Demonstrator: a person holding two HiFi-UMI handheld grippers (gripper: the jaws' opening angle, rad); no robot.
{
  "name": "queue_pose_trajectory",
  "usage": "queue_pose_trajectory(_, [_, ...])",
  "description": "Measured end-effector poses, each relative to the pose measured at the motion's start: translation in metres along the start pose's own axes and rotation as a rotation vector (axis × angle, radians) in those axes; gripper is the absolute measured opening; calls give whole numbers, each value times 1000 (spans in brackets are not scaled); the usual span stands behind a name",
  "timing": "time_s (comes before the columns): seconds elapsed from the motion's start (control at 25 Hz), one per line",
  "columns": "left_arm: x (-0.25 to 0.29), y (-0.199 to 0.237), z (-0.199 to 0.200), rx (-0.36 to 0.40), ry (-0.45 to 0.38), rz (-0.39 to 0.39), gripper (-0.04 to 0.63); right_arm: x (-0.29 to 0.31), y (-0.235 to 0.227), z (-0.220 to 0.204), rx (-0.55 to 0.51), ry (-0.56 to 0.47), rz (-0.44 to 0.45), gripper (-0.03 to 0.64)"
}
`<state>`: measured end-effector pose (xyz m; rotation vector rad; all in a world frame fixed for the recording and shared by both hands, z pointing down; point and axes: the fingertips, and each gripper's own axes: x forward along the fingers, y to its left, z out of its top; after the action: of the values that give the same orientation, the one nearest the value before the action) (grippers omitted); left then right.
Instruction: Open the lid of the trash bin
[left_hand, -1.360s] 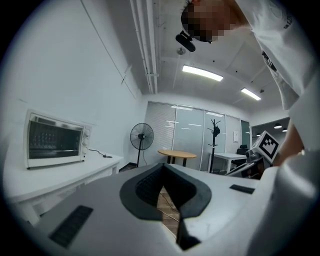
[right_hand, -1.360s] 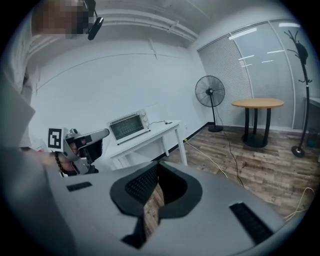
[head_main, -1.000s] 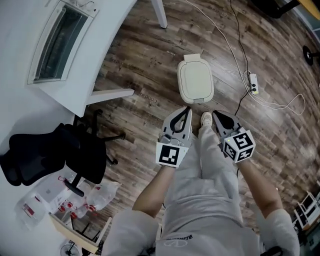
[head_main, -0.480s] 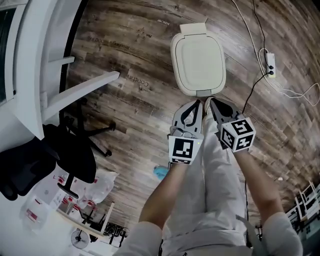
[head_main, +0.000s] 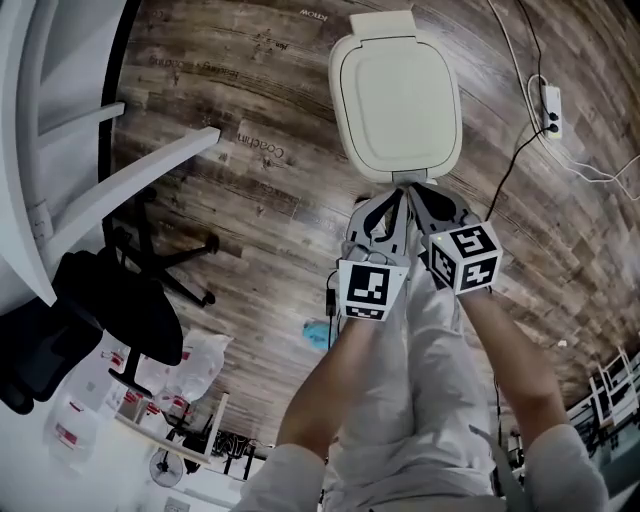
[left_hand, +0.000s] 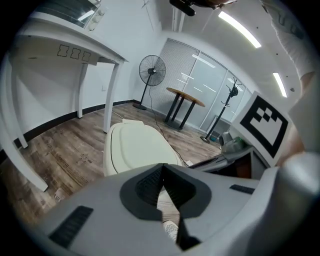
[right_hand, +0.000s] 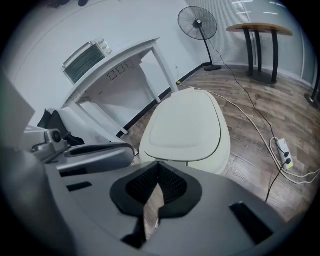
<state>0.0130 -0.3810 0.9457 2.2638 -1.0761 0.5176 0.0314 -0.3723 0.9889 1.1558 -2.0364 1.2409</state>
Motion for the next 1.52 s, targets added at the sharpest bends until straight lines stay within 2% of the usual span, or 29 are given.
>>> queue_pose_trajectory(0.64, [4, 4, -1, -21, -31, 0, 0, 16, -13, -21, 44, 35, -37, 15])
queue_pose_trajectory(0.92, [0, 7, 4, -24, -46, 8, 0, 17, -14, -22, 24, 42, -99, 15])
queue_pose_trajectory(1.0, [0, 9, 6, -25, -54, 9, 0, 17, -14, -21, 47, 39, -99, 15])
queue_pose_trajectory(1.36, [-10, 14, 21, -27, -77, 17, 0, 16, -12, -9, 69, -15, -80, 17])
queue_pose_trajectory(1.52, [-24, 15, 42, 4, -109, 18, 0, -14, -9, 22, 71, -133, -93, 16])
